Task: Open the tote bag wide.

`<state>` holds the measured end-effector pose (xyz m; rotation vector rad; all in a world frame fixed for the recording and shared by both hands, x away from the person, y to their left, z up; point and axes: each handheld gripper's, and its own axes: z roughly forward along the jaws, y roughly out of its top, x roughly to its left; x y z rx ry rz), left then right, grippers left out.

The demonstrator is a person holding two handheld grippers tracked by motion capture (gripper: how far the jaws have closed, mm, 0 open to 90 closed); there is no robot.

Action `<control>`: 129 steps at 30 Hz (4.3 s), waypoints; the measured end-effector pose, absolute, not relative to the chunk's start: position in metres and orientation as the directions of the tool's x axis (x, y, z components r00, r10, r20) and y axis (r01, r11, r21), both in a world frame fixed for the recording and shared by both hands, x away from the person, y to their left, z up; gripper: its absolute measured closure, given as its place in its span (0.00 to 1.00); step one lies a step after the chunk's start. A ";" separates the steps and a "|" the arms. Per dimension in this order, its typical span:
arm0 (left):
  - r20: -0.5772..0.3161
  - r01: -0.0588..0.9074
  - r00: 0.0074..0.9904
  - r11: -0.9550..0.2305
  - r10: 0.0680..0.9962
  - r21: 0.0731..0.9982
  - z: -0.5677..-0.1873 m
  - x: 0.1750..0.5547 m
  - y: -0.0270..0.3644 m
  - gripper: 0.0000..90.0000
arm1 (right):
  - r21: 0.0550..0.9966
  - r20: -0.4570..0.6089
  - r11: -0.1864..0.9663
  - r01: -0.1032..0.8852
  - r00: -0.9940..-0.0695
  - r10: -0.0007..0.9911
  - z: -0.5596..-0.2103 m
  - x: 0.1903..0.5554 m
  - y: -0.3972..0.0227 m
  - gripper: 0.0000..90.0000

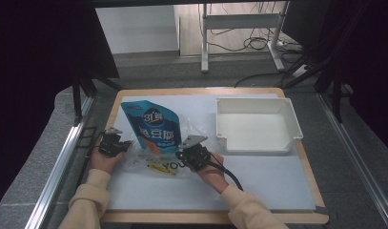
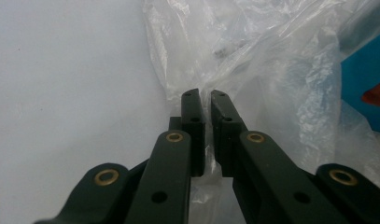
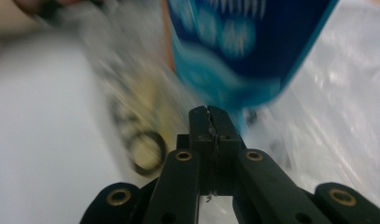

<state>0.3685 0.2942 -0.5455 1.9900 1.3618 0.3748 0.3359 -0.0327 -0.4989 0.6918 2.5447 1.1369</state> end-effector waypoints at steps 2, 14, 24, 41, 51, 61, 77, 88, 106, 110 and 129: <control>-0.141 0.704 0.410 -0.214 0.901 0.677 -0.545 0.369 0.294 0.96 | 0.743 -0.066 0.591 0.315 -0.844 0.533 -0.504 0.337 -0.033 0.99; -0.149 0.706 0.416 -0.215 0.897 0.675 -0.545 0.369 0.295 0.96 | 0.705 0.055 0.599 0.380 -0.871 0.488 -0.537 0.325 -0.029 0.99; -0.146 0.706 0.418 -0.220 0.896 0.673 -0.545 0.369 0.295 0.96 | 0.735 0.055 0.584 0.344 -0.889 0.455 -0.528 0.313 -0.028 0.99; -0.150 0.708 0.413 -0.214 0.898 0.673 -0.545 0.369 0.294 0.95 | 0.754 0.034 0.536 0.379 -0.838 0.545 -0.530 0.344 -0.024 0.99; -0.148 0.709 0.412 -0.214 0.899 0.672 -0.545 0.368 0.293 0.95 | 0.733 0.052 0.574 0.365 -0.872 0.487 -0.542 0.336 0.004 0.99; -0.147 0.711 0.419 -0.223 0.896 0.667 -0.544 0.367 0.294 0.95 | 0.719 0.108 0.597 0.357 -0.905 0.411 -0.542 0.317 0.008 0.99; -0.154 0.710 0.420 -0.218 0.894 0.669 -0.545 0.367 0.294 0.96 | 0.743 0.068 0.562 0.363 -0.876 0.477 -0.515 0.344 -0.002 0.99; -0.148 0.710 0.422 -0.225 0.895 0.668 -0.545 0.367 0.294 0.95 | 0.720 0.054 0.597 0.354 -0.886 0.460 -0.532 0.348 0.036 0.99; -0.149 0.711 0.424 -0.227 0.894 0.665 -0.544 0.366 0.294 0.95 | 0.698 0.139 0.625 0.349 -0.923 0.360 -0.542 0.328 0.051 0.99; -0.149 0.712 0.424 -0.227 0.893 0.665 -0.544 0.366 0.294 0.95 | 0.697 0.143 0.632 0.339 -0.930 0.340 -0.542 0.321 0.048 0.99; -0.159 0.707 0.420 -0.213 0.893 0.674 -0.543 0.366 0.293 0.94 | 0.791 0.136 0.516 0.330 -0.916 0.378 -0.498 0.321 0.004 0.99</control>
